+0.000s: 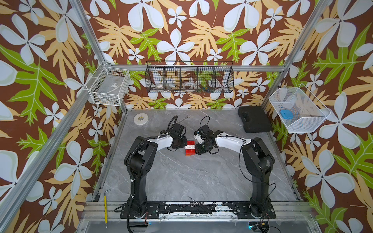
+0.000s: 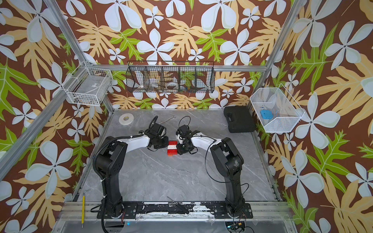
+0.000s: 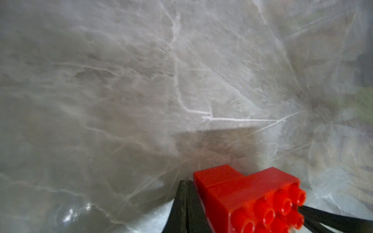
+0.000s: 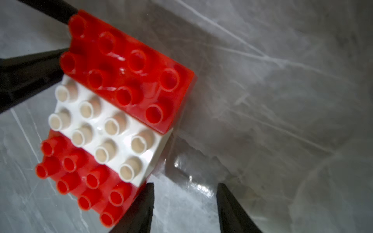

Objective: Assemble a rectangle with lego
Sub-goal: Adjust the lego brick at the center of the board.

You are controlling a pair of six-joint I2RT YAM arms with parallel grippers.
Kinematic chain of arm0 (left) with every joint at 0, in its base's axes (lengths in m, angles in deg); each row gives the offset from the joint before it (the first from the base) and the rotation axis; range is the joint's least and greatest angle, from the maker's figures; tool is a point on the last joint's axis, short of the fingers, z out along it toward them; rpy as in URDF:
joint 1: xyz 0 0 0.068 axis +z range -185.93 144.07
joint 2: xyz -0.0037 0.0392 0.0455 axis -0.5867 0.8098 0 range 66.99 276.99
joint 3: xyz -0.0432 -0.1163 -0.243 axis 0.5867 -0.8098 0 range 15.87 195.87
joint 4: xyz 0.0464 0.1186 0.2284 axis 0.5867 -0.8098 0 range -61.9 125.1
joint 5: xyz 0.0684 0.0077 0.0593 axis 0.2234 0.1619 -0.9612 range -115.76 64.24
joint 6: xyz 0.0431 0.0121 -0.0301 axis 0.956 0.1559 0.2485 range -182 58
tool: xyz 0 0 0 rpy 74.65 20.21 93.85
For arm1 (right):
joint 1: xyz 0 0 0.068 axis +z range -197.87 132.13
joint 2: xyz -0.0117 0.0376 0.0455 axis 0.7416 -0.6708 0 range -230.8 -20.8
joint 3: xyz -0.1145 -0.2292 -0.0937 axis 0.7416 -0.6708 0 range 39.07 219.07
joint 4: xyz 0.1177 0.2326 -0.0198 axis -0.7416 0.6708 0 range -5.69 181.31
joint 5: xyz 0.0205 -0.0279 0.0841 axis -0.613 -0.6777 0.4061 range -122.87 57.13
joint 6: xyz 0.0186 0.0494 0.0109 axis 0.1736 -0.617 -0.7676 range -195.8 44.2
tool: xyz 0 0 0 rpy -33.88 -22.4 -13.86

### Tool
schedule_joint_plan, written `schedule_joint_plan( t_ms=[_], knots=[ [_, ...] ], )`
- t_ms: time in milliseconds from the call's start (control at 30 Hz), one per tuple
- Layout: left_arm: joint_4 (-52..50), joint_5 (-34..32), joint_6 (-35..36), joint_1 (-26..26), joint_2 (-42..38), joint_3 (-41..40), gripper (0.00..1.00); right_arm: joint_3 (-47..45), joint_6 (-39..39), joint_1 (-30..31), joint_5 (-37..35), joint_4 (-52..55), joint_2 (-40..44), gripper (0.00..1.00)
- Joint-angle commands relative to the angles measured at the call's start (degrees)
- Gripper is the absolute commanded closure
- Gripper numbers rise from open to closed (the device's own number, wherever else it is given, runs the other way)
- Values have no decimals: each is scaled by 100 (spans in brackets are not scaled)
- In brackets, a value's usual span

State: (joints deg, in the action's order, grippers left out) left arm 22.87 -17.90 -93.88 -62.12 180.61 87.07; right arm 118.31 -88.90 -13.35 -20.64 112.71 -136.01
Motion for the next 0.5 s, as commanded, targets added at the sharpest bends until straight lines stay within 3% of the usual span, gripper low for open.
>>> schedule_joint_plan(
  t_ms=[0, 300, 467],
  knots=[
    [-51, 49, 61, -8, 33, 84, 94, 43, -30, 24, 109, -10, -36, 49],
    [-58, 81, 53, -8, 54, 64, 93, 67, 61, 28, -30, 90, 7, 49],
    [-123, -233, 6, -8, -45, 36, 93, 158, 162, 29, -232, 228, 13, 49]
  ],
)
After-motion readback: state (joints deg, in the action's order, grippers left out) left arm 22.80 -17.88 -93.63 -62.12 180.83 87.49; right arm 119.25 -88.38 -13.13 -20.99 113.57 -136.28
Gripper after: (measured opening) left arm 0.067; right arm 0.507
